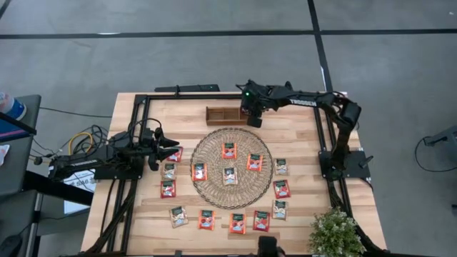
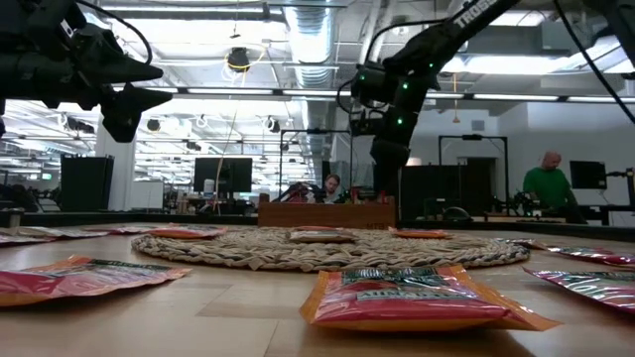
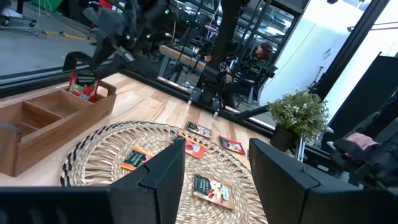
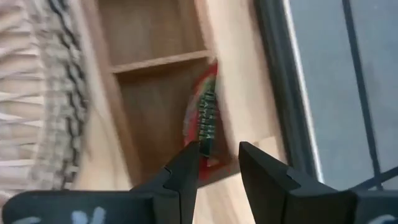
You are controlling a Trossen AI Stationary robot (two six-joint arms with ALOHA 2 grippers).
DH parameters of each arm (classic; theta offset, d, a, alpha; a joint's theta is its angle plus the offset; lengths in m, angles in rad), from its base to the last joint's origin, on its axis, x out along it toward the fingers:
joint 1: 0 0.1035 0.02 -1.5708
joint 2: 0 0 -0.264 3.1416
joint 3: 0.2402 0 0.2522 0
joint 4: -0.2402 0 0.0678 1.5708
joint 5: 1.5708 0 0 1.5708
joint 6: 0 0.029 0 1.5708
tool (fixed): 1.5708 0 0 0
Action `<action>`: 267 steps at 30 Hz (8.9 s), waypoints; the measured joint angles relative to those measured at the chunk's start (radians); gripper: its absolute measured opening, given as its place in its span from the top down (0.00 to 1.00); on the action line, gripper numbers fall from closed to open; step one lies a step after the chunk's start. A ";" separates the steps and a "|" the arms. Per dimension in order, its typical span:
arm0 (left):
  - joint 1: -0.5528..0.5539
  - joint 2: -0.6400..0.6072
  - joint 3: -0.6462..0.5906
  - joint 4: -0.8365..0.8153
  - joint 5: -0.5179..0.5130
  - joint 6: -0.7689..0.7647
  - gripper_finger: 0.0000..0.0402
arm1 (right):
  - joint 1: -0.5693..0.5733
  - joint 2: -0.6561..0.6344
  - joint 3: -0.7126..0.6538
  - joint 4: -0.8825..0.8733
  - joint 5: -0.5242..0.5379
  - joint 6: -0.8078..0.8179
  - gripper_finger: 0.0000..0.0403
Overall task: Pick & Place Tea
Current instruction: Put the red tea bag into the right section of the wooden organizer
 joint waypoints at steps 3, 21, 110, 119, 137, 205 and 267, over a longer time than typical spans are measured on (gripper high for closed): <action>0.000 0.000 0.000 0.000 0.000 0.000 0.58 | -0.008 0.001 0.000 0.009 0.009 -0.021 0.73; 0.000 0.000 0.000 0.000 -0.003 0.000 0.58 | -0.012 -0.069 0.001 0.043 0.049 -0.060 0.73; 0.000 0.000 0.000 -0.027 0.042 0.007 0.58 | 0.793 -0.238 -0.577 -0.063 -0.213 0.595 0.81; 0.000 0.000 0.000 -0.029 0.042 0.007 0.58 | 0.793 -0.237 -0.577 -0.060 -0.209 0.594 0.99; 0.000 0.000 0.000 -0.030 0.043 0.007 0.58 | 0.795 -0.228 -0.455 -0.181 -0.149 0.622 1.00; 0.000 0.000 0.000 -0.027 0.042 0.008 0.58 | 0.268 0.027 0.059 -0.020 0.688 0.062 1.00; 0.000 0.000 0.000 -0.023 0.034 0.008 0.58 | 0.245 0.138 -0.005 0.140 0.683 0.115 1.00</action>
